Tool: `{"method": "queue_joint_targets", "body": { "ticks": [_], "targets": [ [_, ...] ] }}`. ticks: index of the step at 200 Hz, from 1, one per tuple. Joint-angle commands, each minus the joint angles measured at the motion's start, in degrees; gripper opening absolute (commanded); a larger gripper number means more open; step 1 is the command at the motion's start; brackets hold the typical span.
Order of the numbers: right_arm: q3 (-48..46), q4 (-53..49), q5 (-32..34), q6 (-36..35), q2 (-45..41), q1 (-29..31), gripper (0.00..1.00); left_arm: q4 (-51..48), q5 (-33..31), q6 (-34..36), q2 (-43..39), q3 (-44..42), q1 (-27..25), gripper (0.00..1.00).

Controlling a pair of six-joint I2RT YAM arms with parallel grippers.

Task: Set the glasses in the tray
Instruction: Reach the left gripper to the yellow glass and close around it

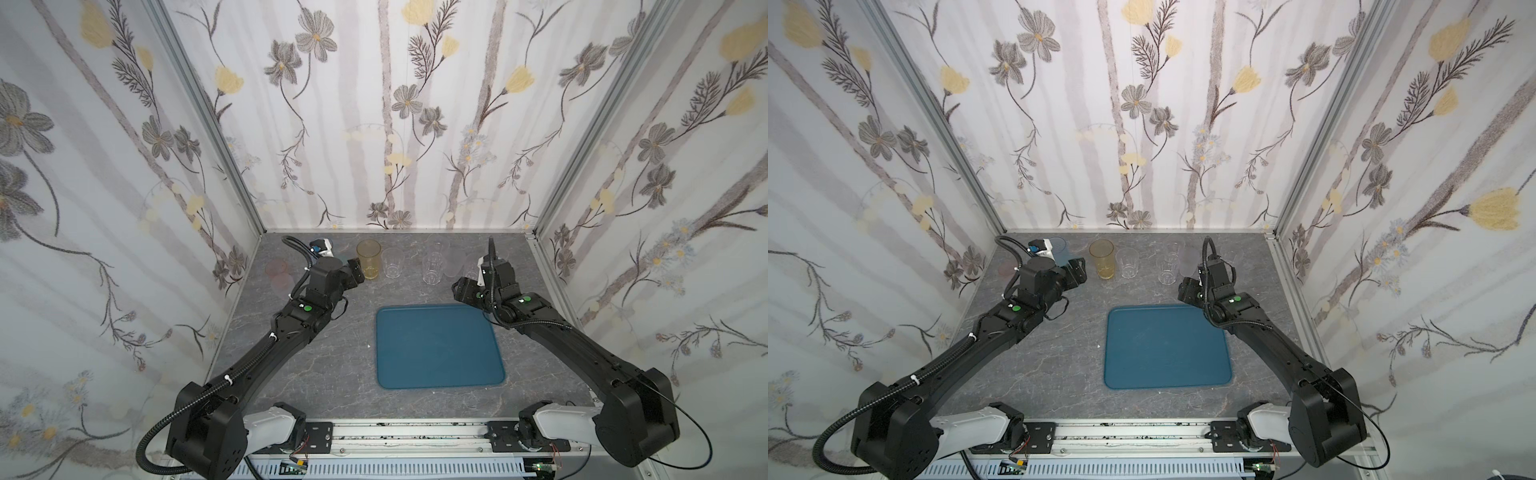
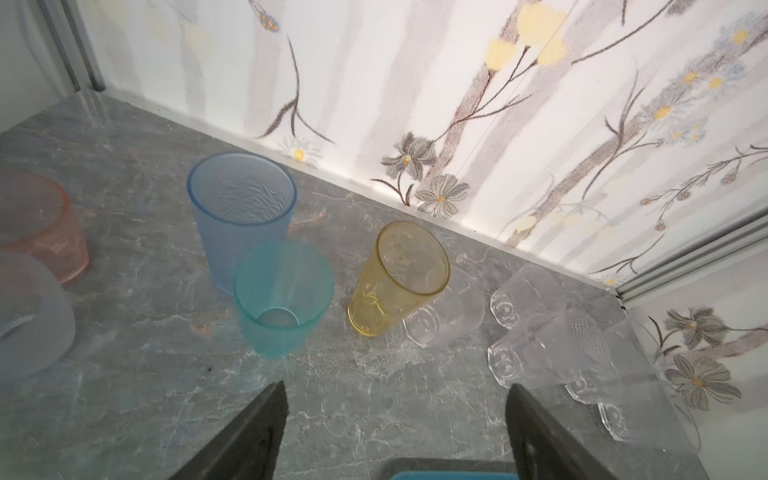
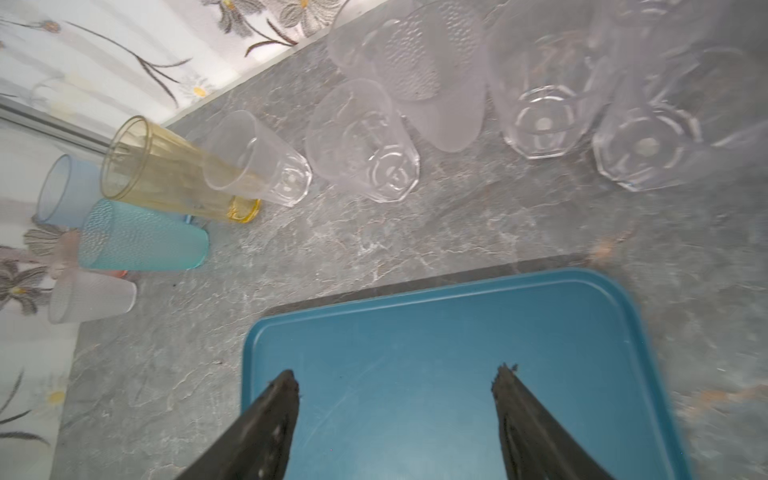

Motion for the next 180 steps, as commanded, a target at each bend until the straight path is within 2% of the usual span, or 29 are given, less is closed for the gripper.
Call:
{"method": "queue_joint_targets", "body": {
  "ticks": [1,22,51,84,116,155,180],
  "targets": [
    [0.06,5.94,-1.92,4.87,2.52,3.68,0.73,-6.17,2.33,3.90,3.04,4.91,3.11,0.83],
    [0.25,7.19,-1.51,5.46,4.75,7.16,0.71,-6.89,5.62,4.28,5.27,7.98,5.90,0.79],
    [0.52,8.02,-0.91,6.24,6.76,10.19,0.70,-8.50,8.62,5.78,12.93,16.96,5.53,0.69],
    [1.02,8.84,-2.24,6.95,9.93,12.61,0.67,-11.18,6.34,8.71,24.60,28.87,3.18,0.70],
    [1.17,8.81,-2.33,7.53,10.98,16.03,0.66,-21.13,1.71,13.29,38.68,44.64,3.70,0.72],
    [-2.04,10.98,-2.94,9.81,11.02,17.69,0.65,-29.99,5.03,17.17,48.22,57.27,5.28,0.71],
    [-1.92,11.02,-3.32,9.93,12.33,18.30,0.65,-32.58,8.61,18.10,50.07,58.77,7.03,0.66]
  ]
}}
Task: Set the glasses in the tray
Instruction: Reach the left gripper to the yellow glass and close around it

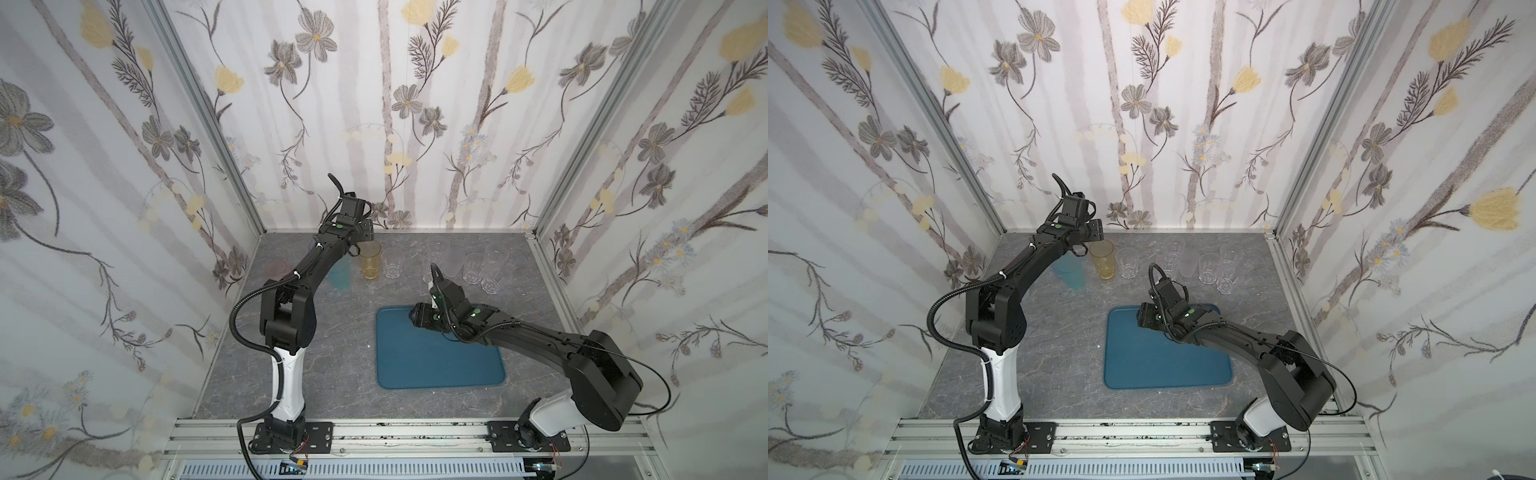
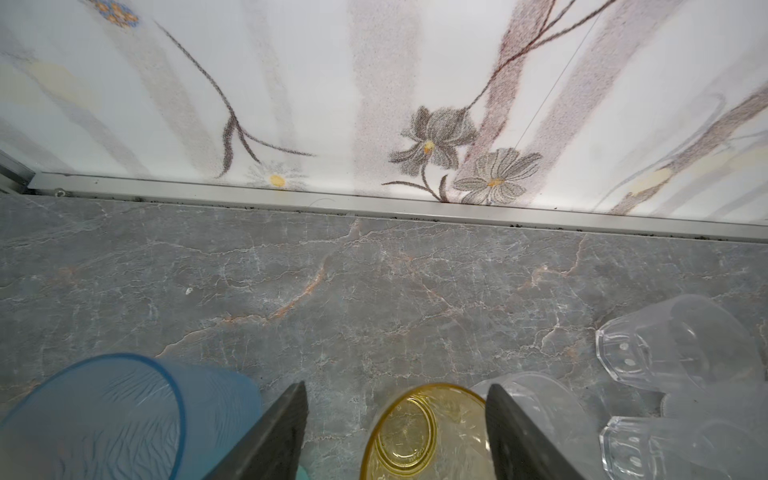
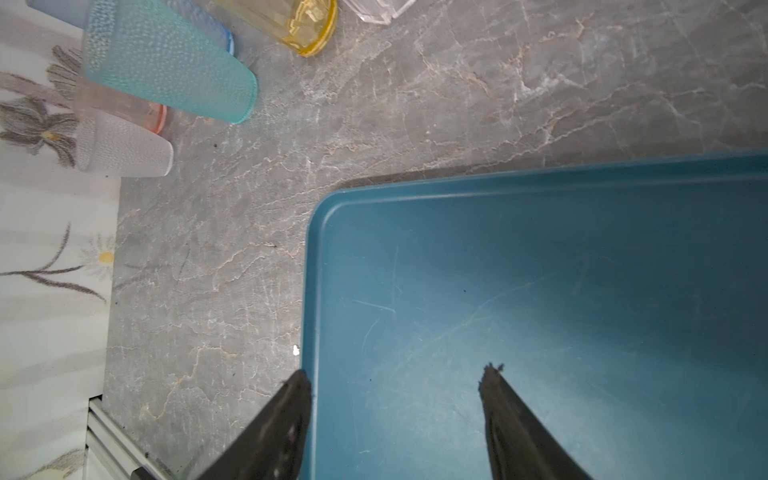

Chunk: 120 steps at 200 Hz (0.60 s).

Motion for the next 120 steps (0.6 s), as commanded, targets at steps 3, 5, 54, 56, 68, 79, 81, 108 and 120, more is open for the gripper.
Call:
{"method": "queue_joint_targets", "body": {
  "ticks": [3,5,54,56,68,79,81,108,120],
  "targets": [
    [0.01,3.08,-0.84,1.49,1.13,0.63,0.65,-6.03,4.26,2.39,1.37,1.37,1.61,0.65],
    [-0.01,3.16,-0.88,1.49,1.24,0.63,0.65,-6.11,4.67,2.37,1.42,1.34,1.81,0.65],
    [3.92,2.05,-1.89,0.04,5.46,0.86,0.65,-6.76,10.14,3.12,2.50,1.43,3.33,0.56],
    [4.09,1.96,-1.89,-0.04,5.57,0.82,0.65,-6.80,10.28,3.15,2.58,1.37,3.34,0.55],
    [4.82,1.73,-1.82,-0.40,6.23,0.81,0.65,-6.80,11.57,3.34,2.77,1.16,3.45,0.53],
    [5.14,1.78,-1.80,-0.53,6.73,0.81,0.65,-6.87,12.56,3.30,3.06,1.39,3.46,0.51],
    [5.19,1.78,-1.80,-0.53,6.83,0.81,0.65,-6.87,12.62,3.32,3.14,1.41,3.50,0.51],
    [6.03,1.51,-1.91,-0.53,7.92,0.81,0.65,-6.89,12.58,3.63,3.39,1.33,3.53,0.45],
    [5.94,1.55,-1.89,-0.53,7.92,0.83,0.65,-7.05,12.20,4.08,3.98,1.20,3.53,0.42]
  ]
}}
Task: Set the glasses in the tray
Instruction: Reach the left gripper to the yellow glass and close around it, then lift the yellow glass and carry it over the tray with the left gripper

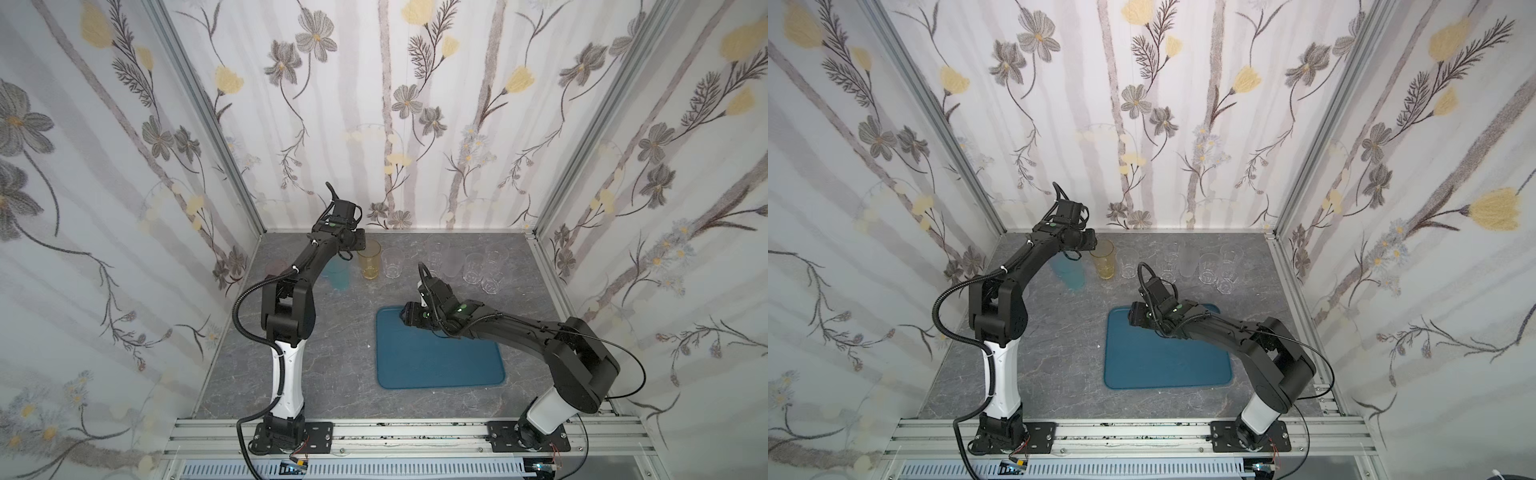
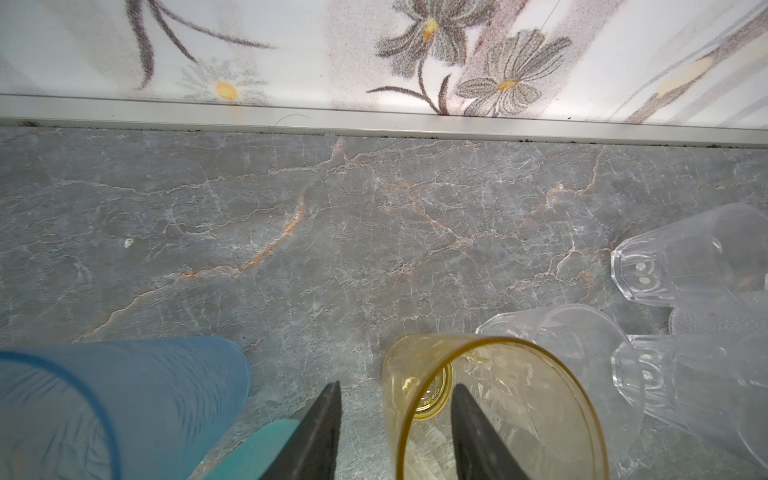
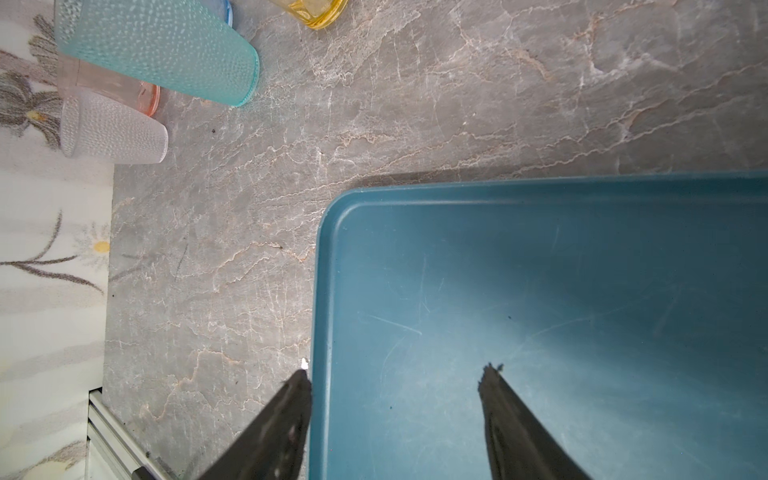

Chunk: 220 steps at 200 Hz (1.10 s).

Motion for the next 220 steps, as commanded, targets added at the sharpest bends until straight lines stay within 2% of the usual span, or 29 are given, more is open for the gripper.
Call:
{"method": "queue_joint_targets", "body": {
  "ticks": [1,38,62,81,102,179,204,220],
  "targets": [
    [0.62,0.72,-0.10,-0.31,0.49,0.08,0.65,-0.74,0.70,1.10,0.81,0.10,0.03,0.42],
    [0.31,0.54,0.60,-0.31,0.48,0.08,0.65,-0.68,1.36,1.82,1.47,-0.58,-0.02,0.28],
    [0.23,0.47,0.60,-0.23,0.74,0.07,0.65,-0.68,-2.41,4.00,1.08,-0.96,-0.67,0.18],
    [0.19,0.10,0.99,-0.06,0.45,0.07,0.65,-0.65,-3.05,4.87,0.00,-1.26,-0.92,0.12],
    [-0.16,-0.04,1.82,0.38,-0.60,0.11,0.65,-1.12,-4.38,5.28,-1.83,-1.74,-1.36,0.00],
    [-1.89,0.02,6.66,1.78,-5.84,-0.51,0.65,-1.78,-4.54,3.42,-18.97,-10.29,-2.53,0.00],
    [-2.89,0.99,6.79,2.01,-7.19,-1.31,0.65,-2.10,-2.62,-0.78,-26.09,-14.54,-3.54,0.00],
    [-4.51,2.15,6.93,2.61,-8.00,-1.78,0.65,-2.53,-2.01,-3.35,-31.86,-20.25,-6.09,0.00]
  ]
}}
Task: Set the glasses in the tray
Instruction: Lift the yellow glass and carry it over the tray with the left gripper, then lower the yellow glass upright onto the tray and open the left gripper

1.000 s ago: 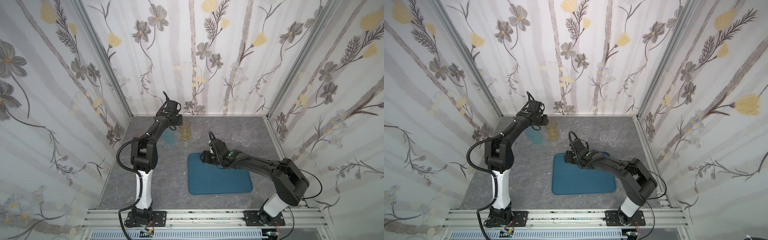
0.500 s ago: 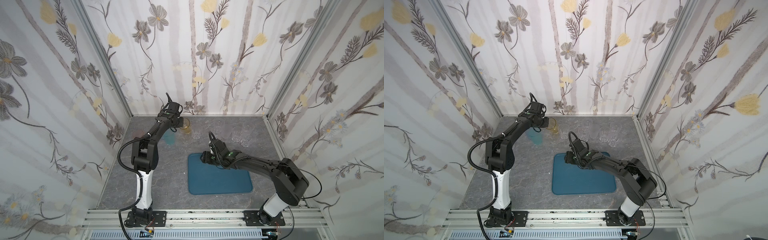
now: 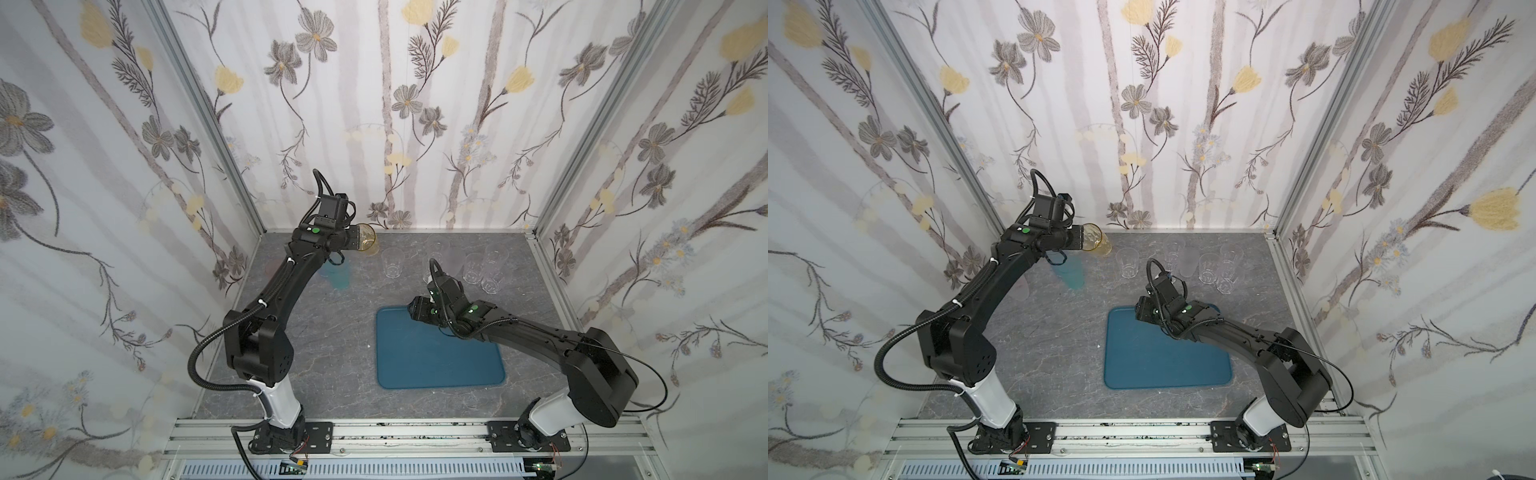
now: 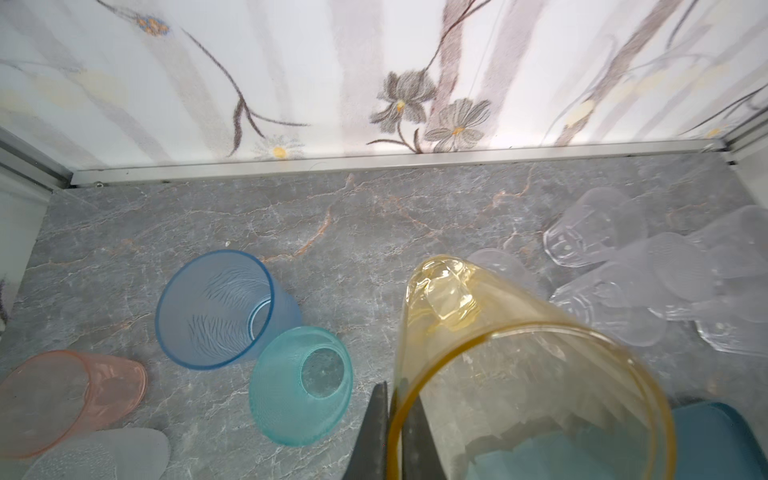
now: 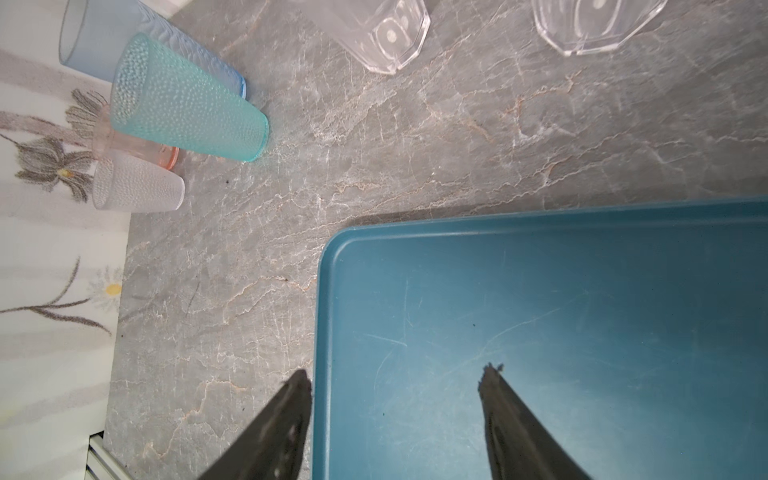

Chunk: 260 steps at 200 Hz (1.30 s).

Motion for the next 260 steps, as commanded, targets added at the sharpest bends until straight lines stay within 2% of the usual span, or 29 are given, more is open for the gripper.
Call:
{"method": "queue_joint_targets", "body": {
  "ticks": [1,45,83,103,120,153,187,217,221,239,260],
  "targets": [
    [-1.63,2.38,1.66,1.46,-1.02,-0.51,0.65,-0.27,2.18,-4.97,-6.60,-6.03,-2.64,0.00],
    [-3.99,3.06,0.39,0.96,-0.43,-1.06,0.65,-4.88,3.00,-11.28,-18.97,-21.14,-8.66,0.00],
    [-4.70,3.25,-0.50,-0.04,0.57,-1.15,0.65,-6.00,2.38,-14.52,-21.49,-29.93,-13.69,0.00],
    [-5.30,4.16,-1.57,0.21,1.36,-0.63,0.65,-6.81,2.32,-13.74,-18.83,-28.77,-15.49,0.00],
    [-5.69,4.65,-1.89,0.49,1.51,0.15,0.65,-8.98,-0.30,-12.37,-15.36,-26.34,-16.47,0.00],
    [-7.65,5.57,-2.46,1.25,1.08,1.75,0.65,-10.22,-0.73,-10.48,-9.83,-24.02,-16.71,0.00],
    [-9.11,6.37,-2.75,1.36,1.51,3.64,0.65,-12.41,-4.43,-8.65,-6.50,-20.38,-16.63,0.00],
    [-8.79,7.78,-4.96,1.62,3.97,4.10,0.64,-12.67,-3.26,-8.30,-3.53,-19.41,-16.57,0.00],
    [-8.51,7.81,-5.10,1.55,4.20,5.84,0.64,-12.83,-3.28,-8.14,-3.12,-18.92,-16.57,0.00],
    [-7.61,7.69,-5.10,1.28,4.82,6.88,0.64,-14.82,-4.54,-7.53,-0.96,-15.66,-16.71,0.00],
    [-7.79,8.71,-5.15,1.35,5.22,7.09,0.64,-16.15,-6.04,-6.91,0.48,-13.34,-16.63,0.07]
  ]
}}
